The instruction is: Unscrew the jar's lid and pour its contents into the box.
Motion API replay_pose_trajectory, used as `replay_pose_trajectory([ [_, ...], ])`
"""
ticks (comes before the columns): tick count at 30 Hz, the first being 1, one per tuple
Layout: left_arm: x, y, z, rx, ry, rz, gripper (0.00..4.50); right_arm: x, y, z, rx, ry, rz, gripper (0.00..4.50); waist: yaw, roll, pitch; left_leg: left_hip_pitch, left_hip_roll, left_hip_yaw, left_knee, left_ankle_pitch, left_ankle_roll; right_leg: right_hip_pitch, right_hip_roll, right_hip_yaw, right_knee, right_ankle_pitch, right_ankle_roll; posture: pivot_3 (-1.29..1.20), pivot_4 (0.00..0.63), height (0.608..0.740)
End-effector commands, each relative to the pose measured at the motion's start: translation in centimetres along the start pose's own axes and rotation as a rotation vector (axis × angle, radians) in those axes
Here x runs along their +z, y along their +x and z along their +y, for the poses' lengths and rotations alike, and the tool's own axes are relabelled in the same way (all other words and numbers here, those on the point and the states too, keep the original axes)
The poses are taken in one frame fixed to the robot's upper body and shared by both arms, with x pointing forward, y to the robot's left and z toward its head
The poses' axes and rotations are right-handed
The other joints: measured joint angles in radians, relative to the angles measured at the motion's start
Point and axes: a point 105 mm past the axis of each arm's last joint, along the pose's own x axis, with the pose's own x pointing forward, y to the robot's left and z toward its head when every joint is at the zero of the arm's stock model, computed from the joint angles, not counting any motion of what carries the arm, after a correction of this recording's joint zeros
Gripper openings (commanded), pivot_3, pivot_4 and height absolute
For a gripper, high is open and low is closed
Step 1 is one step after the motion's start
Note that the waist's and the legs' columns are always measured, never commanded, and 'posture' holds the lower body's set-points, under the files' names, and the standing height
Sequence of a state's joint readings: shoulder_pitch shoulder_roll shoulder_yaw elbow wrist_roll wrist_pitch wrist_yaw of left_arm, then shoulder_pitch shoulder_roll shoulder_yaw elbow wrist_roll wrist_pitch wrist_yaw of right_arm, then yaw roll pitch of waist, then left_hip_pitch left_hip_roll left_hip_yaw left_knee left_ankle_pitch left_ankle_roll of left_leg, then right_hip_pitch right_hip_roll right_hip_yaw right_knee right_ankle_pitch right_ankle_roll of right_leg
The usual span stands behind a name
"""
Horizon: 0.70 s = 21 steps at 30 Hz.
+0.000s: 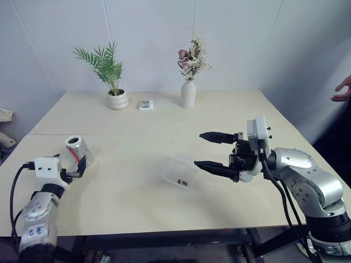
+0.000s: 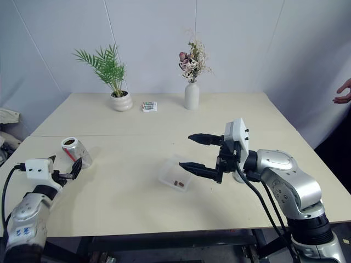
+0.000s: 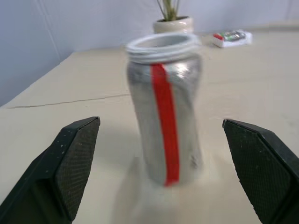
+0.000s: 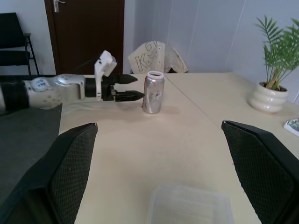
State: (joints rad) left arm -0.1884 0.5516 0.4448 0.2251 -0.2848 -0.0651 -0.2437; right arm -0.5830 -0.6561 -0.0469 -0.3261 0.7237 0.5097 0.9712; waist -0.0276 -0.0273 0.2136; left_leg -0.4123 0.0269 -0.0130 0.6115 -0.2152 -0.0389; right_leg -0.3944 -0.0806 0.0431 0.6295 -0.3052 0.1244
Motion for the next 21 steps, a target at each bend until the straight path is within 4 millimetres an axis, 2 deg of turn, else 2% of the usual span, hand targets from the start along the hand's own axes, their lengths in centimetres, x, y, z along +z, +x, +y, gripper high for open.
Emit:
replay_pose_trajectory([
  [1, 4.4, -1.9, -0.6, -0.143, 0.148, -0.09, 4.49, 0.9, -1.2, 0.5, 0.004, -0.045, 0.012, 4.5, 0.001, 0.0, 0.0, 0.0, 0.003, 0.0, 0.0, 0.0, -0.001, 0.0, 0.001, -0.001, -0.002, 0.001, -0.002, 0.0, 0.15, 0.74],
  [5, 6.8, -3.9, -4.3, -0.488, 0.231, -0.14, 4.49, 0.1, -2.9, 0.2, -0.026, -0.067, 0.07, 4.5, 0.005, 0.001, -0.001, 0.0, 0.004, 0.0, -0.002, -0.001, -0.002, 0.0, 0.0, -0.002, -0.005, -0.002, -0.009, 0.0, 0.15, 0.74],
  [6, 7.2, -4.2, -5.0, -0.553, 0.238, -0.149, 4.49, -0.1, -3.2, 0.0, -0.034, -0.079, 0.084, 4.5, 0.004, 0.001, -0.001, 0.0, 0.004, 0.001, -0.003, -0.001, -0.002, 0.0, -0.001, -0.001, -0.006, -0.008, -0.023, 0.0, 0.15, 0.74],
  [9, 8.1, -5.0, -6.8, -0.787, 0.278, -0.15, 4.49, -0.7, -4.2, -0.3, -0.033, -0.151, 0.122, 4.5, 0.0, 0.001, -0.001, 0.001, 0.005, 0.004, -0.003, -0.001, -0.002, 0.001, -0.001, 0.001, -0.008, -0.007, -0.024, 0.0, 0.15, 0.74],
  [12, 8.9, -5.2, -7.8, -0.944, 0.296, -0.145, 4.49, -1.5, -5.1, -0.3, 0.0, -0.185, 0.158, 4.5, -0.002, 0.002, -0.001, 0.003, 0.005, 0.008, -0.005, -0.001, -0.001, 0.001, 0.001, 0.003, -0.008, -0.007, -0.024, 0.0, 0.15, 0.74],
  [16, 9.3, -5.1, -8.0, -0.995, 0.278, -0.143, 4.49, -1.6, -5.0, 0.0, 0.01, -0.184, 0.151, 4.5, -0.006, 0.002, -0.001, 0.007, 0.004, 0.013, -0.01, -0.001, -0.001, 0.0, 0.004, 0.008, -0.008, -0.007, -0.023, 0.0, 0.15, 0.74],
  [19, 8.7, -5.8, -8.9, -1.006, 0.233, -0.13, 4.49, -1.8, -4.4, 0.4, 0.004, -0.172, 0.138, 4.5, -0.007, 0.002, -0.001, 0.007, 0.005, 0.013, -0.01, -0.002, -0.002, -0.002, 0.014, 0.009, -0.007, 0.001, -0.009, 0.0, 0.15, 0.74],
  [21, 8.4, -6.0, -9.2, -1.005, 0.217, -0.123, 4.49, -1.8, -4.2, 0.5, 0.001, -0.164, 0.131, 4.5, -0.007, 0.002, -0.001, 0.007, 0.007, 0.014, -0.01, -0.003, -0.004, -0.002, 0.016, 0.011, -0.007, 0.001, -0.009, 0.0, 0.15, 0.74],
])
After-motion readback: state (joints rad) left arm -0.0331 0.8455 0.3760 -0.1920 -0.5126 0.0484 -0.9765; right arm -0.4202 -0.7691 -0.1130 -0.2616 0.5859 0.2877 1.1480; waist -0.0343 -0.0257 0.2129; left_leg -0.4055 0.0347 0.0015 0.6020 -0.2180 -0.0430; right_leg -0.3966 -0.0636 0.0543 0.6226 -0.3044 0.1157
